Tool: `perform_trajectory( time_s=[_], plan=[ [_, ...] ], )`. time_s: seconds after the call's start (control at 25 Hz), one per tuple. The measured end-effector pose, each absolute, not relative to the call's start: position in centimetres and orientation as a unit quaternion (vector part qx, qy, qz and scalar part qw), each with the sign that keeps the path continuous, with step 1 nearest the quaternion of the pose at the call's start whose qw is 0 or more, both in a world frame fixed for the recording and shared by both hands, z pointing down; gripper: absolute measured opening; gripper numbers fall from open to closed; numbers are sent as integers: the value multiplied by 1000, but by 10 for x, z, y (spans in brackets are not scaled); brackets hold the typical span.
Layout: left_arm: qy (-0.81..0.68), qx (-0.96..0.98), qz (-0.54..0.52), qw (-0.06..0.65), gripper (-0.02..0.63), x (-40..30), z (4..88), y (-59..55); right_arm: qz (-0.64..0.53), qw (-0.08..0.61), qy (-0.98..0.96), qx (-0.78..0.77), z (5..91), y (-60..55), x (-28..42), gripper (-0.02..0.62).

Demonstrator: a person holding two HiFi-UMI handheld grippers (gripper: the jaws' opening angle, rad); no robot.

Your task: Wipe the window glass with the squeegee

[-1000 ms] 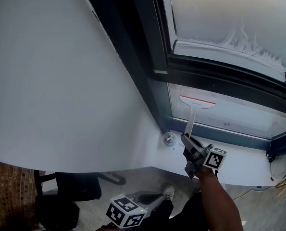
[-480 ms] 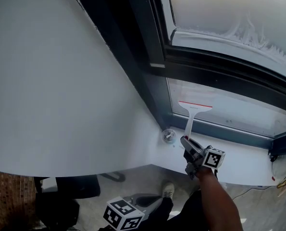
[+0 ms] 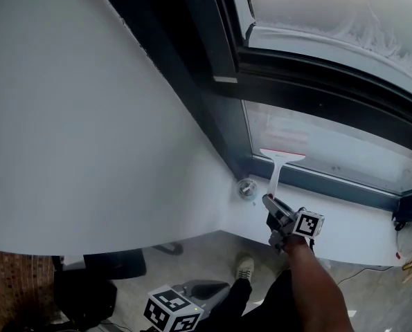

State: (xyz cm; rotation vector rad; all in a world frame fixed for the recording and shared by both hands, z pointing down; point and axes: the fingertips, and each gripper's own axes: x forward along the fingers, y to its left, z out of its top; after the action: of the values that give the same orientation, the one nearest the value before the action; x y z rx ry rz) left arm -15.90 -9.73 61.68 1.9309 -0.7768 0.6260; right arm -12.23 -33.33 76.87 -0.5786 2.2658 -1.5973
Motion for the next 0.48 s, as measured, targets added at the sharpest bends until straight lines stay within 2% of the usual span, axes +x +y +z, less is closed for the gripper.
perform_trajectory(
  time_s=[0.48],
  plan=[
    [-327,779,251,473,0,-158,624,-90,-582,134,774,-209,802,-325,-118,89]
  ],
)
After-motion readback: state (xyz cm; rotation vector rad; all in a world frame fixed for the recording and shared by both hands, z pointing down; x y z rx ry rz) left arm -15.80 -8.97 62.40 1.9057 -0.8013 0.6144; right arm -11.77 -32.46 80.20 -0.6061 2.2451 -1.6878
